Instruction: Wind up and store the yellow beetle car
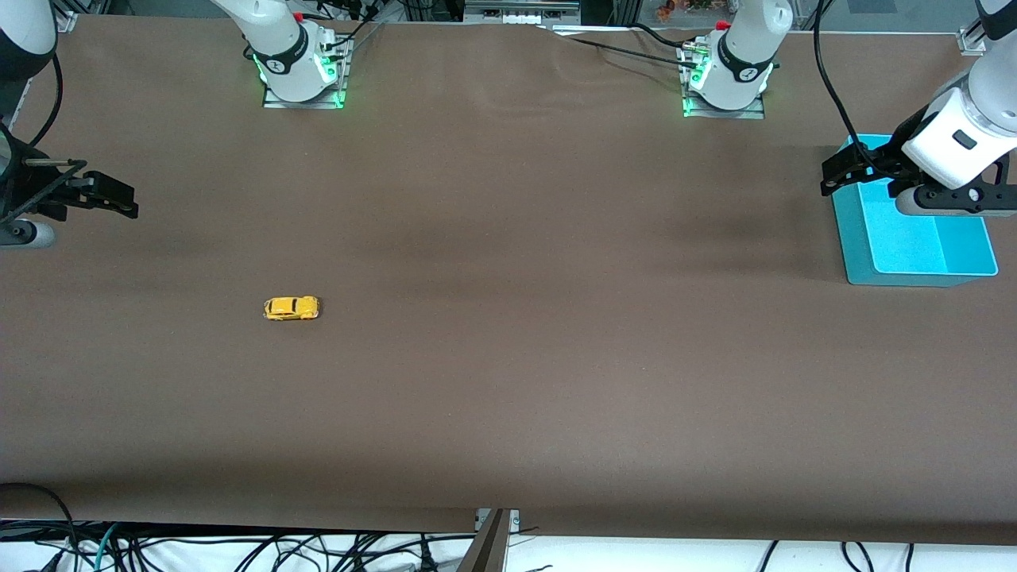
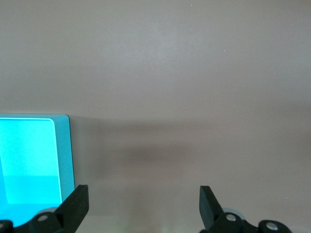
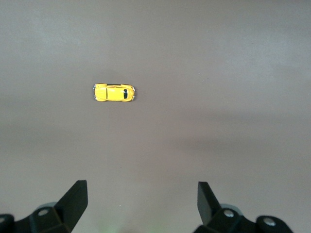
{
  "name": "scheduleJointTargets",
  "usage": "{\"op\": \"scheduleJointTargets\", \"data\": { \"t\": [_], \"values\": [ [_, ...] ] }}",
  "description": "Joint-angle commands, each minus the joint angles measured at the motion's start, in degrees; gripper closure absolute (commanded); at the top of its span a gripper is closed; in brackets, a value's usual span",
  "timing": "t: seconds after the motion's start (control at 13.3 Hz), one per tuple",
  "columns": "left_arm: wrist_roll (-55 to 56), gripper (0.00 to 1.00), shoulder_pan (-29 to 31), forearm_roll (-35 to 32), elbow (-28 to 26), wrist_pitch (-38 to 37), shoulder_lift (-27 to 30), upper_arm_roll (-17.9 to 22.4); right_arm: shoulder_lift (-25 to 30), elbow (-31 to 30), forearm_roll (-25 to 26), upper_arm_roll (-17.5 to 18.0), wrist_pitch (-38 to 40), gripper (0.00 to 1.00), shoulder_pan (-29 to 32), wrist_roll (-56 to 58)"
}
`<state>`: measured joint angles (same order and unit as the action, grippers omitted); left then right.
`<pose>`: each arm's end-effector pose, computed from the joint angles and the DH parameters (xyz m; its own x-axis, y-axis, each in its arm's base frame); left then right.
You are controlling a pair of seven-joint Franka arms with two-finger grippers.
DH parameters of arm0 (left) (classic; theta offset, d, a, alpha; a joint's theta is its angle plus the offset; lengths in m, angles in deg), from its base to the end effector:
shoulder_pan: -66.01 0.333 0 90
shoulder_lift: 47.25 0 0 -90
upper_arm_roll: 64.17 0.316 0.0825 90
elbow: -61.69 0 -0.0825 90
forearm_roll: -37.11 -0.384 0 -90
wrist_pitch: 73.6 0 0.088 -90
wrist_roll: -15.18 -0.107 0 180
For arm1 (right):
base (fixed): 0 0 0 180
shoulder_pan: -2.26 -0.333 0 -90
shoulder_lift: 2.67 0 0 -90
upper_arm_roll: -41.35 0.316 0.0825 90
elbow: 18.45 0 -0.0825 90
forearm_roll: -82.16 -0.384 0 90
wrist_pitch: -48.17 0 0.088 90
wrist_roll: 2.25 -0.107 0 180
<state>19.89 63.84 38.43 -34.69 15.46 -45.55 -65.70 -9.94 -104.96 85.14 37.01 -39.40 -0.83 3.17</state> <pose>0.5383 -0.0375 0.5871 0.9949 0.0176 -0.0994 0.0191 -0.9997 0.0141 0.5861 -0.0158 0.5775 0.9911 0.0701 -0.1131 0.0762 -0.9958 0.0510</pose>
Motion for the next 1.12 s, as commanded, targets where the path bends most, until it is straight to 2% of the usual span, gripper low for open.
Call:
{"op": "scheduleJointTargets", "data": {
  "t": [0.0, 1.05],
  "values": [
    [-1.45, 0.00, 0.42, 0.43, 0.84, -1.35, 0.32, 0.03, -0.20, 1.08, 0.00, 0.21, 0.91, 0.00, 0.45, -0.67],
    [-1.54, 0.00, 1.12, 0.34, 0.84, -1.97, 0.32, 0.20, -0.20, 1.08, -0.08, 0.30, 1.00, 0.00, 0.18, -1.20]
  ]
}}
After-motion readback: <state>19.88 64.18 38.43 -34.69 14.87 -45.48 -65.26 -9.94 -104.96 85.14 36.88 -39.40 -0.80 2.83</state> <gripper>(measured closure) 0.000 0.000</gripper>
